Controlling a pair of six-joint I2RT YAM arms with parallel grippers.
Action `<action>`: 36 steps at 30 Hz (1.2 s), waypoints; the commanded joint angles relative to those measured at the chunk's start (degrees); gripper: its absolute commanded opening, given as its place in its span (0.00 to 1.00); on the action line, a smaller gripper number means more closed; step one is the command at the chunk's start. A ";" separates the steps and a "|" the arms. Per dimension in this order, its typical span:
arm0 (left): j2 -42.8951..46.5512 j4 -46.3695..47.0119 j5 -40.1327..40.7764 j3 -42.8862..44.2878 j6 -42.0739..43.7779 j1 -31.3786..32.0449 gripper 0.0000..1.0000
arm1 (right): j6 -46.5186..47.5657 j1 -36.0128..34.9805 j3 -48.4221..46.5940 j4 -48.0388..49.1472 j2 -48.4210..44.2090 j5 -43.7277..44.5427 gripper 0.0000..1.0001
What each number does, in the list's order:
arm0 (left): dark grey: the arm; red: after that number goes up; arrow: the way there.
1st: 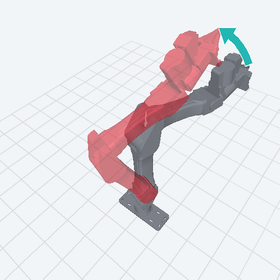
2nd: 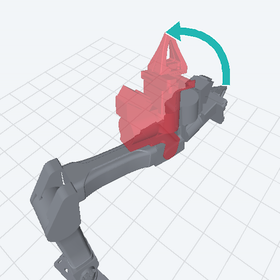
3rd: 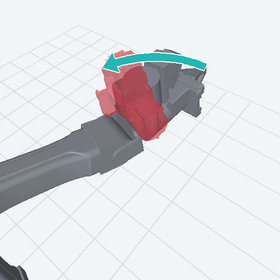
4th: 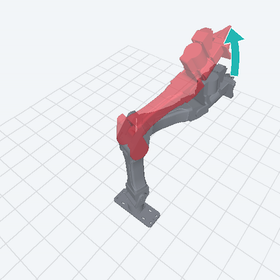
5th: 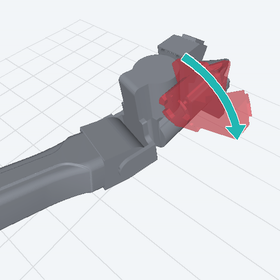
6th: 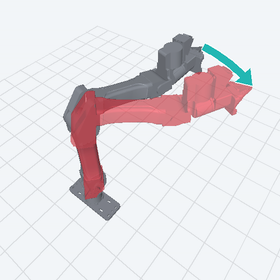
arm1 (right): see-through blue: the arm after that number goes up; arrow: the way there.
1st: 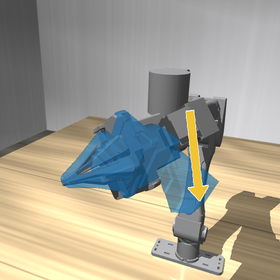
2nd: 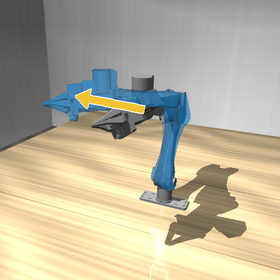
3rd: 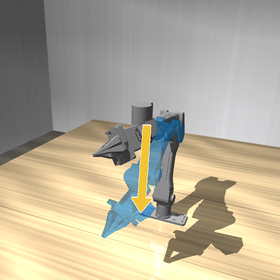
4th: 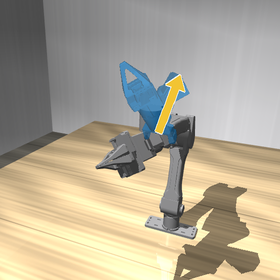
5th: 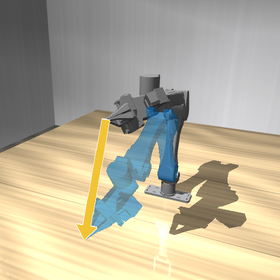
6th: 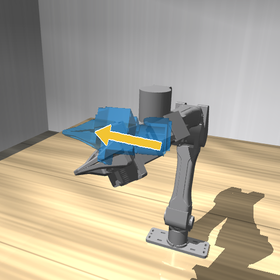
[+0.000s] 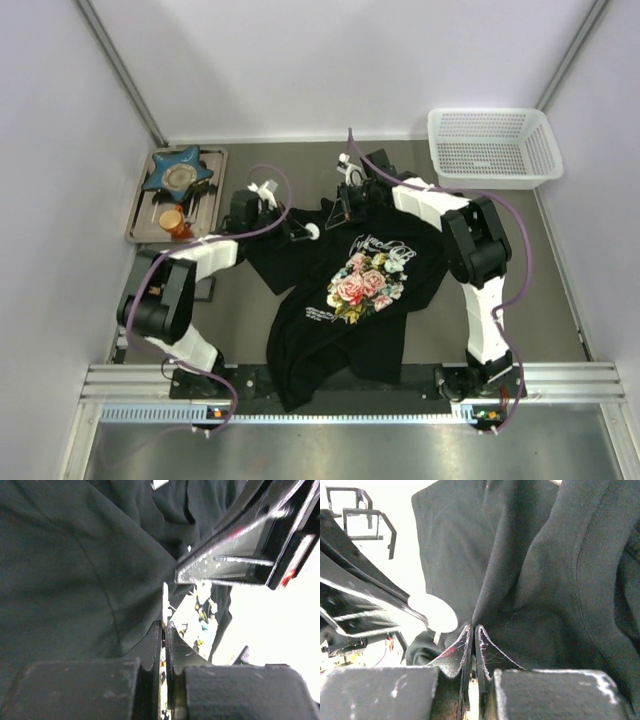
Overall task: Pin the brooch onto the clothing
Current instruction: Pin the brooch to the clothes.
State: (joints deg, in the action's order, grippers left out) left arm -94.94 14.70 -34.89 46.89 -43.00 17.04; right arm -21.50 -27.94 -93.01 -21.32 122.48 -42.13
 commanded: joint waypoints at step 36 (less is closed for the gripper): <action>0.89 14.22 3.08 -3.83 -8.68 0.63 0.00 | -8.04 -0.27 2.66 8.93 -5.76 -3.93 0.00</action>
State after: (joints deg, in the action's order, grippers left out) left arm -93.41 23.62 -29.45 43.05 -50.92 17.41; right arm -29.19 -27.99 -90.35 -15.33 120.03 -44.49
